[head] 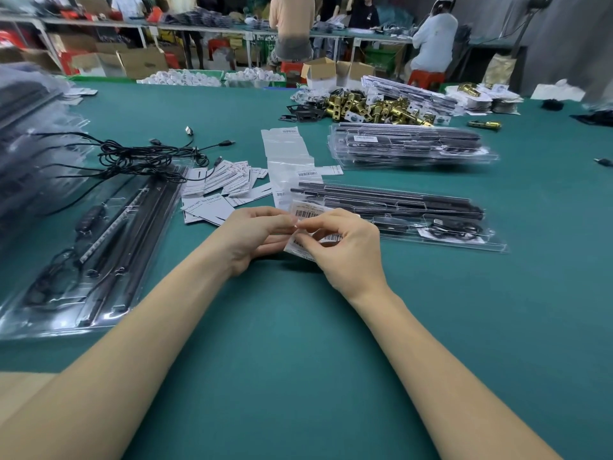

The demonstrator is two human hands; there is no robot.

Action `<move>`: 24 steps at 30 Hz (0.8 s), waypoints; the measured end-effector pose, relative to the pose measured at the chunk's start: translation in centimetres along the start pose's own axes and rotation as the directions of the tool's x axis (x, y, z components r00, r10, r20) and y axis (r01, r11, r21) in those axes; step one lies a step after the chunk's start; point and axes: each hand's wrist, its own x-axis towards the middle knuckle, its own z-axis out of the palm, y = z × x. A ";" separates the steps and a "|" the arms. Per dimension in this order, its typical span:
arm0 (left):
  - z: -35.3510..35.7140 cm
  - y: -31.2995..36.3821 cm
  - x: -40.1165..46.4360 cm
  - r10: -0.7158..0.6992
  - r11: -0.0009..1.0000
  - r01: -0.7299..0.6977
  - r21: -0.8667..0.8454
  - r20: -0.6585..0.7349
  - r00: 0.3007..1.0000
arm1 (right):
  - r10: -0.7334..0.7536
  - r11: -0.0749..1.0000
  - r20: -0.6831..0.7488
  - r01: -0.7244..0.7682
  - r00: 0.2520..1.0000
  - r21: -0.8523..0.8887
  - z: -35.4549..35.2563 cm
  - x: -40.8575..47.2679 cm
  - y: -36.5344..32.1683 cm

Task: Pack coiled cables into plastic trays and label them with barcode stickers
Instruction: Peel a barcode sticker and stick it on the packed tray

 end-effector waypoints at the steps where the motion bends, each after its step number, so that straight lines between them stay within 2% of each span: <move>1: 0.1 0.0 0.0 0.003 1.000 -0.003 0.004 -0.005 1.000 | 0.004 1.000 0.002 -0.004 1.000 0.002 0.0 0.0 0.0; 17: -0.2 0.0 0.3 -0.026 1.000 0.026 -0.005 -0.006 1.000 | 0.001 0.999 -0.048 0.000 0.999 0.032 0.1 0.0 0.1; 24: -0.4 0.0 0.3 -0.033 0.999 0.033 0.002 -0.005 0.999 | 0.062 0.997 0.022 -0.063 0.998 0.046 -0.2 0.3 0.1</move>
